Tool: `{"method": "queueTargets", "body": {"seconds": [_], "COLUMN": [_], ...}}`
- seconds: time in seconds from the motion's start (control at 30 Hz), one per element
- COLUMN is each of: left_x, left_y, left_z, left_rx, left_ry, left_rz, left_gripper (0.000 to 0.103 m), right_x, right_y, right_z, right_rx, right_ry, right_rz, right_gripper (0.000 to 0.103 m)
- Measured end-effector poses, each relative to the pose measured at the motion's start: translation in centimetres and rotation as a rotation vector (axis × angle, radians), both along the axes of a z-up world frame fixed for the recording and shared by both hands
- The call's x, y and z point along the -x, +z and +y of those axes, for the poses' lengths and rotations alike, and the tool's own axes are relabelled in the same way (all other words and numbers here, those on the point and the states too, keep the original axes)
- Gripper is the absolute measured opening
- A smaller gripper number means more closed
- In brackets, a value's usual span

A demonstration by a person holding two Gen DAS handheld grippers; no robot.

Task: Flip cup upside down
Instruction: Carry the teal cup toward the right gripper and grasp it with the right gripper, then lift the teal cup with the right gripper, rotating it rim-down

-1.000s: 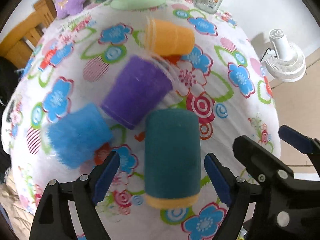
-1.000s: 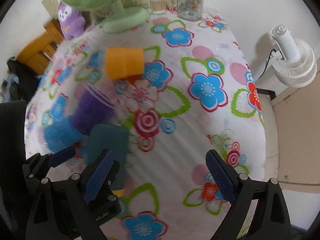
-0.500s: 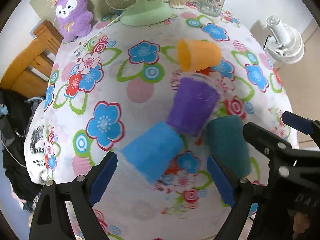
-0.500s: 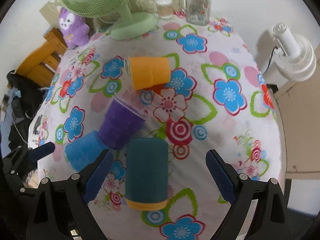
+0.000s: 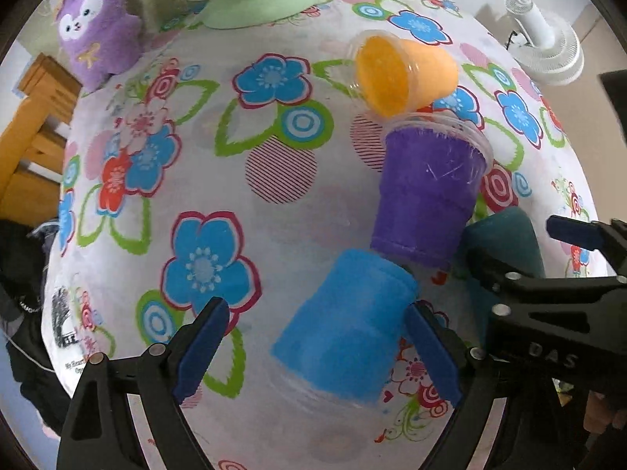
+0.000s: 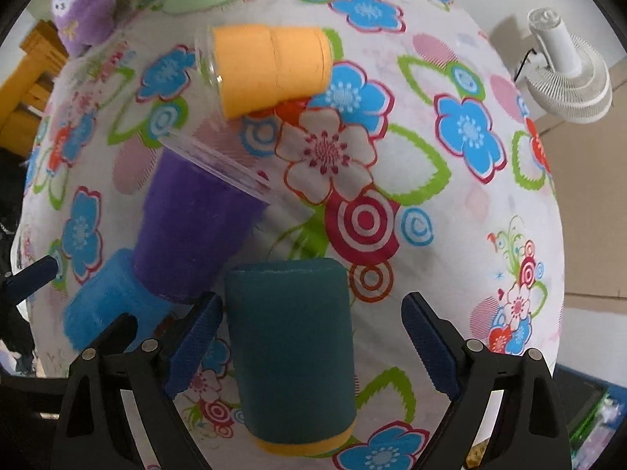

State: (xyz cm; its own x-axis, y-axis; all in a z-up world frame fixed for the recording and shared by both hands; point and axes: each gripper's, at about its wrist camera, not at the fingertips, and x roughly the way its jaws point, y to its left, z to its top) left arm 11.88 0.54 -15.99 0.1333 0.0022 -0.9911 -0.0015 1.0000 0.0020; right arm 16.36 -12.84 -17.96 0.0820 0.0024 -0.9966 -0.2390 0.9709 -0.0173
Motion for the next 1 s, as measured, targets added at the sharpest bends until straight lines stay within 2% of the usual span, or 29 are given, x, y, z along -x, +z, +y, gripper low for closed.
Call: {"method": "queueTargets", "body": {"seconds": [0.13, 0.2, 0.3, 0.57, 0.8, 1.0], "left_x": [-0.1, -0.1, -0.1, 0.2, 1.5, 2.8], "left_y": [-0.5, -0.7, -1.3, -2.1, -0.5, 2.7], "left_z": [0.1, 0.2, 0.1, -0.2, -1.0, -2.0], "left_rx": [0.016, 0.023, 0.031, 0.05, 0.046, 0.031], "left_ry": [-0.034, -0.041, -0.049, -0.032, -0.003, 0.037], "left_rz": [0.005, 0.008, 0.017, 0.03, 0.009, -0.044], "left_gripper": [0.093, 0.093, 0.093, 0.093, 0.093, 0.093], "right_x": [-0.1, -0.1, 0.0, 0.3, 1.7, 2.8], "right_y": [-1.1, -1.6, -2.7, -3.3, -0.3, 4.4], "right_z": [0.8, 1.0, 1.2, 1.3, 0.7, -0.9], "right_rx": [0.034, 0.036, 0.027, 0.004, -0.045, -0.101], "right_ry": [0.022, 0.026, 0.02, 0.046, 0.07, 0.111], "right_rz": [0.029, 0.053, 0.096, 0.096, 0.041, -0.062], "right_gripper": [0.091, 0.086, 0.07, 0.068, 0.068, 0.068]}}
